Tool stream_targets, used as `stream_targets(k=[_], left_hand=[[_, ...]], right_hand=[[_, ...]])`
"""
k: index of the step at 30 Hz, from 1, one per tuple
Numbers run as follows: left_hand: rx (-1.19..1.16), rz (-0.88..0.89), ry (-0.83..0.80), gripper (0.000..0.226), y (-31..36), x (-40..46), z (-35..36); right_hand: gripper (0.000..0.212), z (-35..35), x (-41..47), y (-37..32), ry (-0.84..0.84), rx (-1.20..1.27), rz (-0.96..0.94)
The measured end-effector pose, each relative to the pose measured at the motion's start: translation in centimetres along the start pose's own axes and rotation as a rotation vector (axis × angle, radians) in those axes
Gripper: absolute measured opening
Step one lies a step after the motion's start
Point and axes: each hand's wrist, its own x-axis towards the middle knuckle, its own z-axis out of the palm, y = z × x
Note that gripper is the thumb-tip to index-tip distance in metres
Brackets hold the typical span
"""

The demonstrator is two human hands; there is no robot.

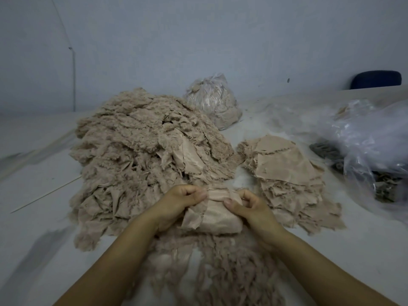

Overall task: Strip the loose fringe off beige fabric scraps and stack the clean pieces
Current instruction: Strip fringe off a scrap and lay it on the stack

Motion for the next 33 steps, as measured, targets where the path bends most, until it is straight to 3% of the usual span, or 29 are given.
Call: stream_targets(k=[3,6,8,10,12,13,14,16,18,22,25,27,30,33], left_hand=[[-0.102,-0.044,0.075,0.026,-0.2,0.1,0.4],[-0.041,-0.021,0.402,0.028,-0.3,0.9,0.2],[0.179,-0.005,0.505,0.030,-0.7,1.1,-0.8],[0.523,-0.010,0.387,0.036,-1.3,1.2,-1.3],[0.783,0.046,0.343,0.025,-1.8,1.5,-1.2],[0.763,0.116,0.369,0.010,-1.7,1.6,-0.8],[0.666,0.171,0.360,0.012,-1.7,1.6,-0.3],[0.324,0.119,0.192,0.045,-1.2,1.7,1.0],[0.104,-0.003,0.059,0.056,-1.0,1.7,2.4],[-0.251,-0.043,0.155,0.025,-1.1,1.8,4.3],[-0.247,-0.063,0.301,0.004,-0.6,2.3,4.3],[-0.246,-0.072,0.381,0.009,0.0,2.4,3.3],[-0.265,-0.052,0.381,0.011,0.7,2.0,1.6],[-0.286,-0.056,0.326,0.013,1.0,1.8,1.4]], right_hand=[[0.019,0.0,0.2,0.5,0.094,-0.075,-0.025],[0.014,-0.3,0.4,0.8,0.202,-0.113,-0.081],[0.009,-0.7,0.2,0.6,0.200,-0.091,-0.081],[0.011,-0.9,0.1,0.3,0.153,-0.079,-0.074],[0.015,-0.8,0.1,-0.2,0.084,-0.101,-0.087],[0.015,-0.7,0.1,-0.4,0.040,-0.107,-0.090],[0.016,-0.4,0.1,-0.7,-0.005,-0.114,-0.093],[0.021,0.1,0.1,-1.0,-0.057,-0.133,-0.100],[0.020,0.3,0.2,-1.0,-0.027,-0.142,-0.100],[0.015,0.4,0.3,-0.3,0.030,-0.105,-0.096],[0.017,-0.1,0.0,0.0,-0.035,-0.123,-0.069],[0.026,-0.7,-0.2,0.3,-0.052,-0.122,-0.031],[0.029,-1.9,-0.4,0.6,-0.023,-0.111,0.038],[0.042,-1.9,-0.7,0.4,-0.060,-0.282,0.096]])
